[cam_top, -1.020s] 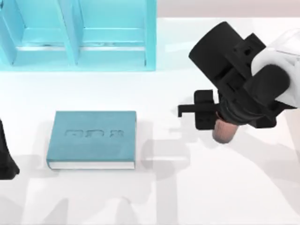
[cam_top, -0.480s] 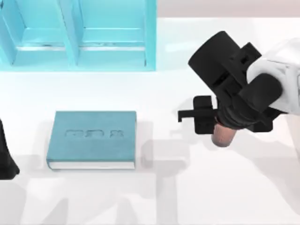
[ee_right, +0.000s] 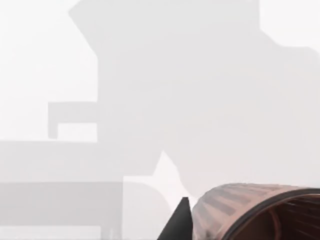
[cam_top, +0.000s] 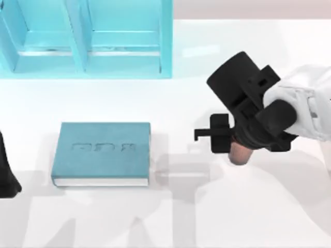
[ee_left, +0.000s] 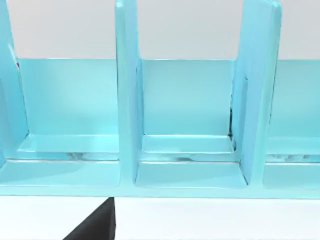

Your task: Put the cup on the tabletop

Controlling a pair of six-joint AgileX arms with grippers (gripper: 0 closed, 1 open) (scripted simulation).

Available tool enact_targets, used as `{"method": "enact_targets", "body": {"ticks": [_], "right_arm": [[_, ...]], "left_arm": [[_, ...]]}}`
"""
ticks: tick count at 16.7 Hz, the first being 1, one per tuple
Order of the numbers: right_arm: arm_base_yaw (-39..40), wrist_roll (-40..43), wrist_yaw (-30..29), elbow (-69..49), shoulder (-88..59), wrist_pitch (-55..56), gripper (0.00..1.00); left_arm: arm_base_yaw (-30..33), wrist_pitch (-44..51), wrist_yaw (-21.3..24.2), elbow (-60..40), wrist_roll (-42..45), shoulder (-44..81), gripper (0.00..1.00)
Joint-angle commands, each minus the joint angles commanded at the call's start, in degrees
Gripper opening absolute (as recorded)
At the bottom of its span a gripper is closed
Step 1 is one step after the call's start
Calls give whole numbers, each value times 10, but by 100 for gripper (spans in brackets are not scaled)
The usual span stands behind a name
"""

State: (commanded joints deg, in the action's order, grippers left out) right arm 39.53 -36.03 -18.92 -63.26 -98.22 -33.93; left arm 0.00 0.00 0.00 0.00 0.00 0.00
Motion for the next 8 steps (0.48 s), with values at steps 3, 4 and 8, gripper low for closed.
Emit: {"method": "enact_targets", "body": {"ticks": [3, 4, 8], "right_arm": [[0, 0, 0, 0, 0, 0, 8], [0, 0, 0, 0, 0, 0, 15], [0, 0, 0, 0, 0, 0, 45]], "left_arm": [[0, 0, 0, 0, 0, 0, 100], [0, 0, 0, 0, 0, 0, 100], [0, 0, 0, 0, 0, 0, 100]]}}
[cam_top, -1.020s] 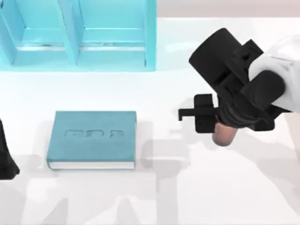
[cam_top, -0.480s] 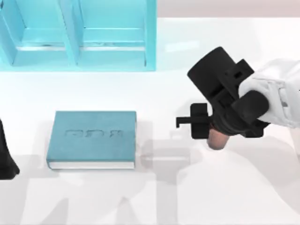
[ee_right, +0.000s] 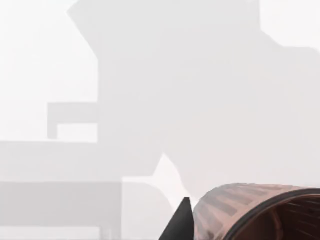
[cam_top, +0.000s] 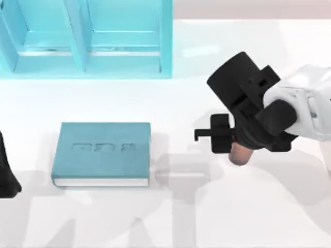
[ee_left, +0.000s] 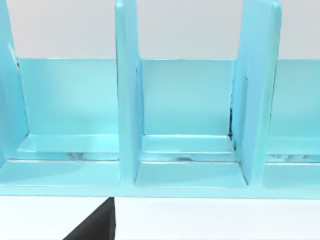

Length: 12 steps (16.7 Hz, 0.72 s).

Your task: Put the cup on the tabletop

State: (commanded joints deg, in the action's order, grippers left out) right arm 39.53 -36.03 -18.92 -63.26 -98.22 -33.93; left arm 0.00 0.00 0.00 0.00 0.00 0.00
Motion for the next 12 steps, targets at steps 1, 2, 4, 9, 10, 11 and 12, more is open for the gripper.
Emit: {"method": "enact_targets", "body": {"ticks": [1, 2, 4, 9, 10, 11, 12], "right_arm": [[0, 0, 0, 0, 0, 0, 53], [0, 0, 0, 0, 0, 0, 60], [0, 0, 0, 0, 0, 0, 75], [0, 0, 0, 0, 0, 0, 100], [0, 0, 0, 0, 0, 0, 100], [0, 0, 0, 0, 0, 0, 100], [0, 0, 0, 0, 0, 0, 100]], "left_arm": [[0, 0, 0, 0, 0, 0, 100], [0, 0, 0, 0, 0, 0, 100], [0, 0, 0, 0, 0, 0, 100], [0, 0, 0, 0, 0, 0, 100], [0, 0, 0, 0, 0, 0, 100], [0, 0, 0, 0, 0, 0, 100], [0, 0, 0, 0, 0, 0, 100]]}}
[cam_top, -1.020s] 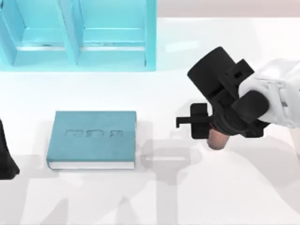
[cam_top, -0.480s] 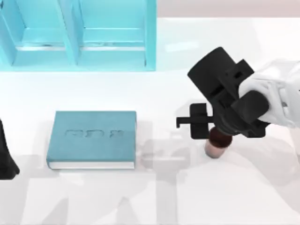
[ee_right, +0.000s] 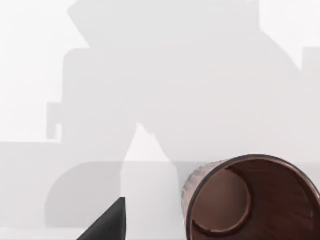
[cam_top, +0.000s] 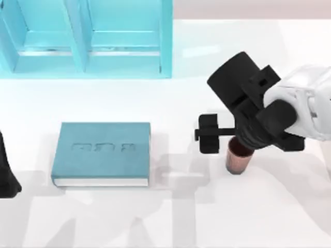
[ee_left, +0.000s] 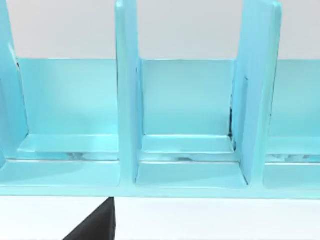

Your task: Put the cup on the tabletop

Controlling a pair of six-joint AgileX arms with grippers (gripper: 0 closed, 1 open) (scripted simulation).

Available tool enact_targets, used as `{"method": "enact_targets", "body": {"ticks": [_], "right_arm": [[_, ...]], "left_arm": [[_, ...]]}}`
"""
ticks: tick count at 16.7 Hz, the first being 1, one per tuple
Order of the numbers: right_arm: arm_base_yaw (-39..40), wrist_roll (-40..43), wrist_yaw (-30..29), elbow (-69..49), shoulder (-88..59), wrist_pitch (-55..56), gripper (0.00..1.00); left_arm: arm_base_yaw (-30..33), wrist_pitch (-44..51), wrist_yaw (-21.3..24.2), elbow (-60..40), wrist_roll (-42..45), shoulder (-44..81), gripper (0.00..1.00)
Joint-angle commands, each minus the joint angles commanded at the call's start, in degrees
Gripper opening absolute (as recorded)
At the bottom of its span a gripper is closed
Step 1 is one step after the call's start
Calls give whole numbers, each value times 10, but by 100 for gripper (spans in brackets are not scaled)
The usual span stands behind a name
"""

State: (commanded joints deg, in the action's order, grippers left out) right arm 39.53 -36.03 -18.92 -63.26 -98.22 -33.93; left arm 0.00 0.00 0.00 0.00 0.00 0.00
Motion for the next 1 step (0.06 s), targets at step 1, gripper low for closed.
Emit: {"method": "enact_targets", "body": {"ticks": [1], "right_arm": [[0, 0, 0, 0, 0, 0, 100]], "left_arm": [[0, 0, 0, 0, 0, 0, 100]]}}
